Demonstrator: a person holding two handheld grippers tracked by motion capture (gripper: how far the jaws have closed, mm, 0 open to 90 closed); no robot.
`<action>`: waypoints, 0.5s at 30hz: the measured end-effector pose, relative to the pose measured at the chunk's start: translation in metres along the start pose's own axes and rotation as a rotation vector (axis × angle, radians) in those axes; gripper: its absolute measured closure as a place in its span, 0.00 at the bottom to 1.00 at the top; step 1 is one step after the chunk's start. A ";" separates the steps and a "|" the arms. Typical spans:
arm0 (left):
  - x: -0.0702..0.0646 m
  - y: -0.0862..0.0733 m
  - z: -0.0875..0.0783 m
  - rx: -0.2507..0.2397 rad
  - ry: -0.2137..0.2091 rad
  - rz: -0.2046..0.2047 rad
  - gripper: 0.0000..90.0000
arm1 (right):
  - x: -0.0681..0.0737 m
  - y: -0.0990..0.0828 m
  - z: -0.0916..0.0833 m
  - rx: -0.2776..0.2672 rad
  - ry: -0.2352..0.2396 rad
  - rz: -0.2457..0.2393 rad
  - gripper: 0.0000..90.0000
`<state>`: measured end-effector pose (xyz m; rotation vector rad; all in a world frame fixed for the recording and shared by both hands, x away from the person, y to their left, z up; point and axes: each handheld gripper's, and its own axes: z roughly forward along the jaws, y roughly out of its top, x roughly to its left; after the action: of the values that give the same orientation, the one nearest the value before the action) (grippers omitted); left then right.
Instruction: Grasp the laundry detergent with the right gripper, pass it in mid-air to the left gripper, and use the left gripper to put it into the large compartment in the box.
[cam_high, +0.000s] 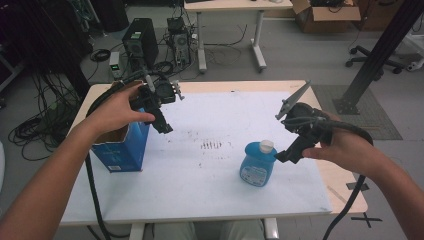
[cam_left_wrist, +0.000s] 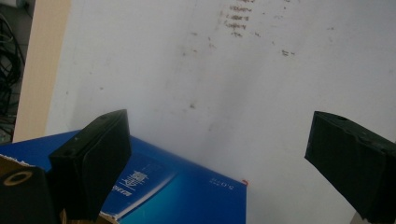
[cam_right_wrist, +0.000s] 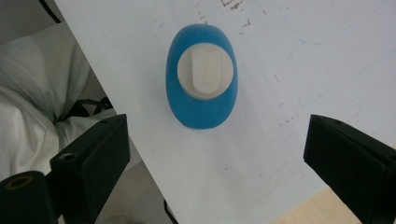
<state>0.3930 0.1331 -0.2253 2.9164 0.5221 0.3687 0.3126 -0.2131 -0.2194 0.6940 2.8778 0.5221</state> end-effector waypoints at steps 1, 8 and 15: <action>0.000 0.000 0.000 -0.001 0.000 -0.002 0.08 | 0.000 -0.003 0.002 0.000 0.003 0.004 0.08; 0.000 0.002 0.001 0.005 -0.001 0.003 0.08 | 0.000 -0.018 0.014 -0.007 0.020 0.027 0.08; -0.001 0.003 0.002 0.003 -0.003 0.008 0.08 | 0.001 -0.032 0.027 -0.040 0.028 0.047 0.08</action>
<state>0.3940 0.1298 -0.2270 2.9219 0.5115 0.3649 0.3039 -0.2312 -0.2560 0.7561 2.8748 0.5985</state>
